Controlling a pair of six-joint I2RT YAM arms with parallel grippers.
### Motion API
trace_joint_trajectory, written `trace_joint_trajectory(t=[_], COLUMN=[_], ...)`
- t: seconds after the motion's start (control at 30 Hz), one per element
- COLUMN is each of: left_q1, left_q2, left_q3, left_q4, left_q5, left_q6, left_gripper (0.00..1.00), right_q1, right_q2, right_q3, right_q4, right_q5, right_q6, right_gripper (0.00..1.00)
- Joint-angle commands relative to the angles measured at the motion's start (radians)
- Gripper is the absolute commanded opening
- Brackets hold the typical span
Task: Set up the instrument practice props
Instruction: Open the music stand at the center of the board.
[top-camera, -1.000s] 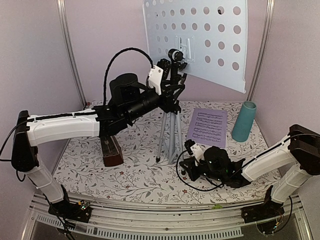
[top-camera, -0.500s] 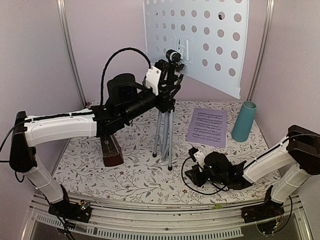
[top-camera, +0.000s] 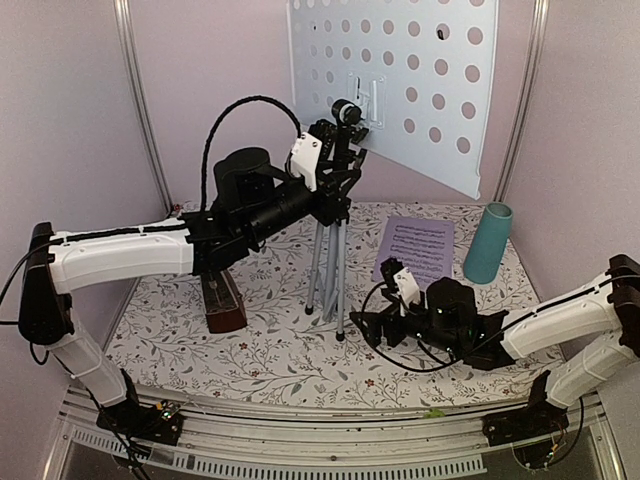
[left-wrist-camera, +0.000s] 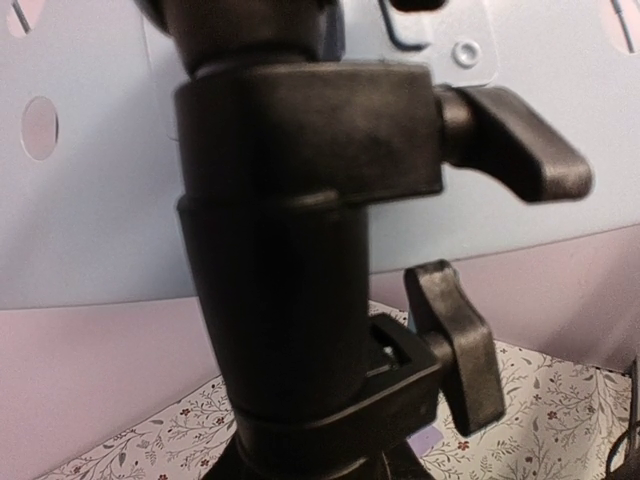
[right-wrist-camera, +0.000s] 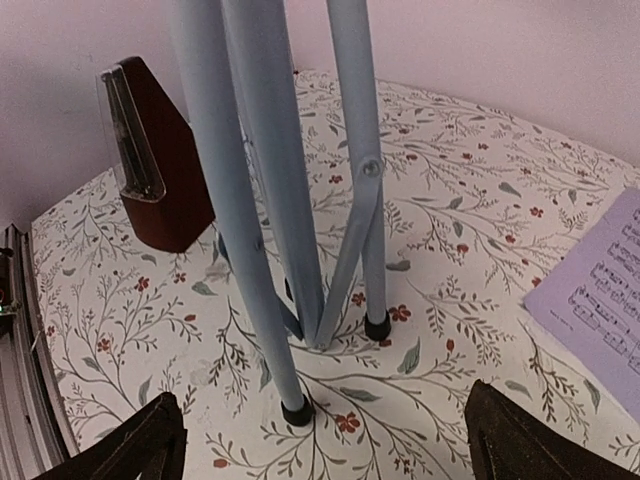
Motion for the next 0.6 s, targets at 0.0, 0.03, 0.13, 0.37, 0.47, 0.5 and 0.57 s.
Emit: trace_joint_trajectory(t=[0.0, 0.03, 0.13, 0.37, 0.47, 0.5, 0.57], left_q1=[0.013, 0.013, 0.014, 0.015, 0.015, 0.015, 0.015], left_q2=[0.036, 0.035, 0.032, 0.033, 0.033, 0.033, 0.034], left_q3=[-0.066, -0.066, -0.069, -0.064, -0.062, -0.062, -0.06], left_q4=[-0.197, -0.197, -0.196, -0.196, -0.195, -0.193, -0.193], left_q5=[-0.028, -0.029, -0.027, -0.023, -0.02, -0.02, -0.02], left_q6=[0.055, 0.055, 0.054, 0.06, 0.059, 0.06, 0.06], left_gripper=[0.0, 0.0, 0.0, 0.0, 0.0, 0.0, 0.0], right_q1=[-0.001, -0.001, -0.001, -0.001, -0.001, -0.001, -0.001], right_q2=[0.049, 0.065, 0.097, 0.153, 0.169, 0.173, 0.18], right_q3=[0.119, 0.141, 0.188, 0.268, 0.286, 0.289, 0.301], right_q4=[0.103, 0.113, 0.144, 0.13, 0.112, 0.108, 0.094], right_q5=[0.02, 0.021, 0.035, 0.114, 0.131, 0.13, 0.127], right_q6=[-0.066, -0.07, -0.082, -0.118, -0.125, -0.126, -0.129], right_gripper=[1.0, 1.0, 0.94, 0.82, 0.76, 0.73, 0.66])
